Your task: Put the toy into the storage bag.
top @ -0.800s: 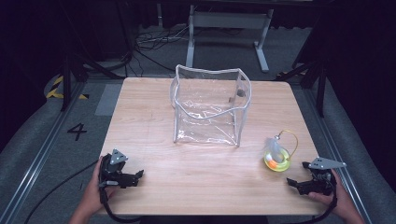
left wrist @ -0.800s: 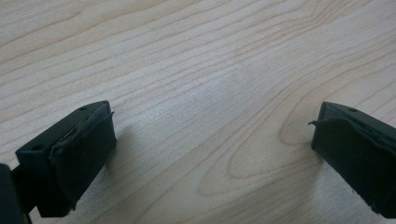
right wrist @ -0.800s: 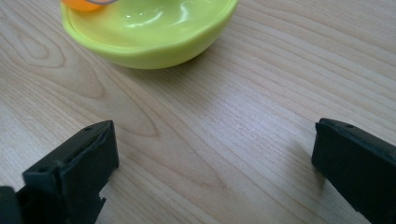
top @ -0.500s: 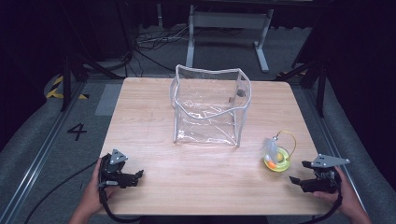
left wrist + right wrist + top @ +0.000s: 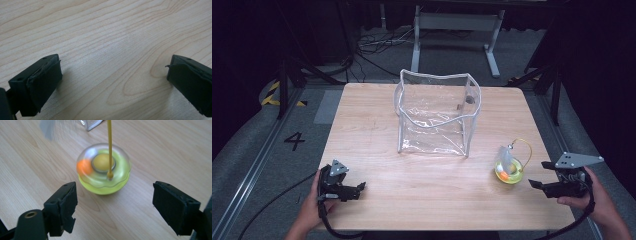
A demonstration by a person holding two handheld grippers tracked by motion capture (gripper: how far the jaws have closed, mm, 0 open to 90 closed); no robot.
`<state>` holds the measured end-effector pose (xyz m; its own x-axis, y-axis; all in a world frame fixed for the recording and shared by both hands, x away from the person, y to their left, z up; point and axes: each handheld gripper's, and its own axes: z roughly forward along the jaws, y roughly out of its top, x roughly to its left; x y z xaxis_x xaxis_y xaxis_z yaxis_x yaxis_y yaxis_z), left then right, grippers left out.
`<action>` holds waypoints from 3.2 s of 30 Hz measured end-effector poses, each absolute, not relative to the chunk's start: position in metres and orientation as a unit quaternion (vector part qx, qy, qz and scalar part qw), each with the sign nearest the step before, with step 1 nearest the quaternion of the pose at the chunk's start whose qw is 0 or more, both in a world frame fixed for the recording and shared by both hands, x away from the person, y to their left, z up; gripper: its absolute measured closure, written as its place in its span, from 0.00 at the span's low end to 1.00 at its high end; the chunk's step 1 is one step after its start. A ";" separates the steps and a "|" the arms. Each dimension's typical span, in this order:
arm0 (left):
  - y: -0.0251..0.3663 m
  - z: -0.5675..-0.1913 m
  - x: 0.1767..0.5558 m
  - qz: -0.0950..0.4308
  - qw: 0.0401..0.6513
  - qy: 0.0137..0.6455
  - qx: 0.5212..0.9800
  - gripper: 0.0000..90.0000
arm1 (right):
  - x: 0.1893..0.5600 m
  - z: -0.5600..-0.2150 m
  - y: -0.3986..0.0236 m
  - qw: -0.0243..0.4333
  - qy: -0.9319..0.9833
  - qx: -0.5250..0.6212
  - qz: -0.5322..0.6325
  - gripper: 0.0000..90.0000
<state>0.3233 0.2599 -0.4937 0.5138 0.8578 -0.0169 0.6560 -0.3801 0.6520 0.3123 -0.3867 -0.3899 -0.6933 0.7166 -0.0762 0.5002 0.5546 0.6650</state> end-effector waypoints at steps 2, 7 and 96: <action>0.260 -0.494 0.323 0.165 0.306 0.465 0.814 0.00 | 0.317 -0.376 -0.379 0.179 0.874 0.339 0.299 0.23; 0.260 -0.493 0.323 0.166 0.305 0.464 0.815 0.00 | 0.325 -0.363 -0.370 0.177 0.880 0.333 0.289 0.23; 0.262 -0.494 0.324 0.163 0.309 0.454 0.820 0.01 | 0.414 -0.175 -0.297 0.209 0.918 0.284 0.179 0.98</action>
